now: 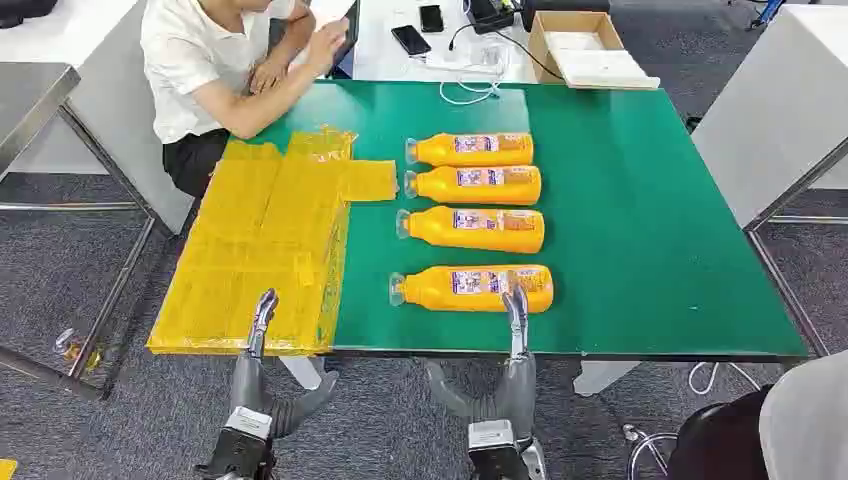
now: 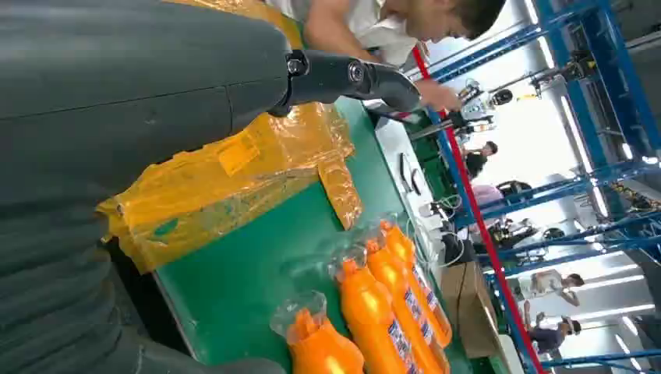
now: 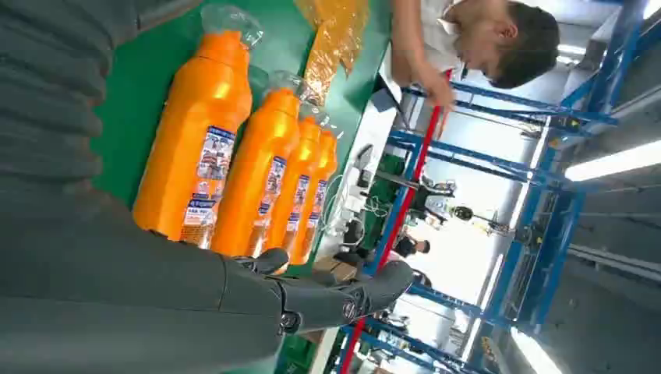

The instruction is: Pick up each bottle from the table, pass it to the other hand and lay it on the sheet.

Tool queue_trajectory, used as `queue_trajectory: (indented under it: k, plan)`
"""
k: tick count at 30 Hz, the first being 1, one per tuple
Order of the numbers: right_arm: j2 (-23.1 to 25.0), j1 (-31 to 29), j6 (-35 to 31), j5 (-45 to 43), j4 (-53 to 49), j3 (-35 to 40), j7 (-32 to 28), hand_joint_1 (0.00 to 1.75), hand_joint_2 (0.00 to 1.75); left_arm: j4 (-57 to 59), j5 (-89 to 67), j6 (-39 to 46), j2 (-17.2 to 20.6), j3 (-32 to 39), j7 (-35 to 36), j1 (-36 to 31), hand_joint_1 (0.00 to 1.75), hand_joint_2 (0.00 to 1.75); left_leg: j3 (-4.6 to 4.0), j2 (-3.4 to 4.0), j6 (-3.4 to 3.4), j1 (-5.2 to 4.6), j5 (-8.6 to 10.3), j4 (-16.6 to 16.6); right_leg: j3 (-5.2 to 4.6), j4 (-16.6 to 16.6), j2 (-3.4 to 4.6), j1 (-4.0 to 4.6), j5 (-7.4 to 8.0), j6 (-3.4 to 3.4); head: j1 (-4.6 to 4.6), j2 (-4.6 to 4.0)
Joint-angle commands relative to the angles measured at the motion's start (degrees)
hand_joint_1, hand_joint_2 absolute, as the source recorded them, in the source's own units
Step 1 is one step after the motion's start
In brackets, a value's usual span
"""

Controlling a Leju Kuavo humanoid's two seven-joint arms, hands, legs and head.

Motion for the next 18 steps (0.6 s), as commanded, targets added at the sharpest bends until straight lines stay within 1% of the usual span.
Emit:
queue_trajectory:
  k: [1, 2, 3, 4, 5, 7, 8, 9, 10, 12, 13, 14, 15, 16, 17, 18]
  plan:
    - [-0.2, -2.6, -0.2, 2.2, 3.6, 1.3, 0.7, 0.0, 1.75, 1.1, -0.5, 0.7, 1.2, 1.2, 0.5, 0.3, 0.0, 1.75, 0.31, 0.19, -0.07, 0.02, -0.1, -0.1, 0.27, -0.1, 0.13, 0.04, -0.05, -0.11, 0.0, 0.0]
    - [-0.2, -2.8, -0.3, 2.2, 3.8, 1.3, 0.7, 0.0, 1.75, 0.8, -0.6, 0.7, 1.3, 1.1, 0.6, 0.6, 0.0, 1.75, 0.46, 0.25, -0.09, 0.01, -0.15, -0.1, 0.39, -0.1, 0.16, 0.03, -0.1, -0.16, 0.0, 0.0]
    - [-0.2, -2.8, -0.3, 2.2, 3.7, 1.3, 0.7, 0.0, 1.75, 0.8, -0.7, 0.7, 1.4, 1.1, 0.7, 0.7, 0.0, 1.75, 0.27, 0.18, -0.06, 0.04, -0.1, -0.1, 0.24, -0.1, 0.13, 0.05, -0.04, -0.11, 0.0, 0.0]
    - [-0.2, -2.8, -0.3, 2.2, 3.7, 1.3, 0.7, 0.0, 1.75, 0.8, -0.7, 0.7, 1.4, 1.1, 0.7, 0.7, 0.0, 1.75, 0.4, 0.2, -0.08, 0.02, -0.13, -0.1, 0.35, -0.1, 0.12, 0.04, -0.09, -0.14, 0.0, 0.0]
    - [-0.2, -2.7, -0.4, 2.3, 3.2, 1.2, 0.7, 0.0, 1.75, 0.6, -0.8, 0.8, 1.3, 1.2, 0.7, 0.8, 0.0, 1.75, 0.25, 0.12, -0.05, 0.02, -0.07, -0.1, 0.22, -0.1, 0.07, 0.03, -0.05, -0.1, 0.0, 0.0]
    - [0.1, -2.5, -0.6, 2.1, 3.2, 0.8, 0.8, 0.0, 1.75, 0.3, -1.0, 1.3, 1.1, 1.7, 0.6, 0.9, 0.0, 1.75, 0.48, 0.21, -0.09, 0.02, -0.19, -0.1, 0.42, 0.0, 0.12, 0.05, -0.15, -0.17, 0.0, 0.0]
    - [0.3, -2.4, -0.3, 1.6, 3.5, 0.8, 1.1, 0.0, 1.75, -0.2, -0.9, 1.6, 0.9, 2.1, 0.3, 1.2, 0.0, 1.75, 0.28, 0.15, -0.06, 0.01, -0.1, -0.1, 0.24, 0.0, 0.09, 0.03, -0.07, -0.11, 0.0, 0.0]
    - [0.1, -2.3, -0.3, 2.0, 3.7, 1.2, 1.1, 0.0, 1.75, -0.5, -1.0, 1.6, 1.0, 2.1, 0.2, 1.3, 0.0, 1.75, 0.41, 0.2, -0.09, 0.02, -0.16, -0.1, 0.35, 0.0, 0.12, 0.04, -0.12, -0.15, 0.0, 0.0]
    - [-0.2, -2.4, -1.5, 3.4, 4.0, 1.7, 0.9, 0.0, 1.75, -0.6, -1.0, 1.3, 1.0, 2.1, 0.2, 1.3, 0.0, 1.75, 0.18, 0.11, -0.05, 0.01, -0.06, -0.1, 0.16, 0.0, 0.07, 0.02, -0.03, -0.08, 0.0, 0.0]
    - [-0.3, -2.8, -3.4, 4.4, 4.6, 1.1, 1.3, 0.0, 1.75, 0.5, -1.2, 1.2, 0.9, 2.0, 0.8, 0.7, 0.0, 1.75, 0.46, 0.19, -0.09, 0.04, -0.16, -0.1, 0.41, -0.1, 0.11, 0.06, -0.11, -0.16, 0.0, 0.0]
    - [-0.4, -2.8, -3.3, 3.8, 4.5, 0.5, 1.8, 0.0, 1.75, 1.4, -1.4, 1.2, 0.9, 2.0, 1.4, 0.5, 0.0, 1.75, 0.3, 0.12, -0.06, 0.01, -0.09, -0.1, 0.27, -0.1, 0.06, 0.03, -0.06, -0.11, 0.0, 0.0]
    - [-0.8, -2.8, -3.7, 4.7, 4.5, 0.2, 2.1, 0.0, 1.75, 2.4, -2.1, 1.3, 1.0, 1.8, 2.1, 0.1, 0.0, 1.75, 0.42, 0.16, -0.08, 0.03, -0.14, -0.1, 0.39, -0.1, 0.08, 0.05, -0.1, -0.15, 0.0, 0.0]
    - [-1.0, -2.7, -4.0, 5.1, 4.4, -0.4, 2.7, 0.0, 1.75, 3.2, -2.5, 1.3, 1.1, 1.6, 2.7, -0.1, 0.0, 1.75, 0.23, 0.06, -0.05, 0.0, -0.04, -0.1, 0.22, -0.1, 0.02, 0.02, -0.03, -0.08, -0.02, 0.0]
    - [-1.2, -2.6, -4.2, 5.5, 4.4, -1.1, 3.2, 0.0, 1.75, 4.0, -2.9, 1.3, 1.2, 1.3, 3.2, -0.2, 0.0, 1.75, 0.35, 0.09, -0.06, 0.01, -0.08, -0.1, 0.33, -0.1, 0.03, 0.03, -0.06, -0.11, 0.0, 0.0]
    - [-1.8, -2.7, -4.9, 6.8, 4.9, -2.0, 4.6, 0.0, 1.75, 4.7, -3.3, 1.5, 1.3, 1.0, 3.3, -0.4, 0.0, 1.75, 0.48, 0.14, -0.08, 0.02, -0.13, -0.1, 0.45, -0.1, 0.05, 0.05, -0.1, -0.15, 0.0, 0.0]
    - [-2.2, -2.8, -5.1, 7.9, 5.2, -2.9, 5.9, 0.0, 1.75, 5.3, -3.5, 1.8, 1.3, 0.9, 3.6, -0.5, 0.0, 1.75, 0.32, 0.06, -0.04, -0.01, -0.05, -0.1, 0.31, -0.1, 0.0, 0.01, -0.05, -0.09, 0.0, 0.0]
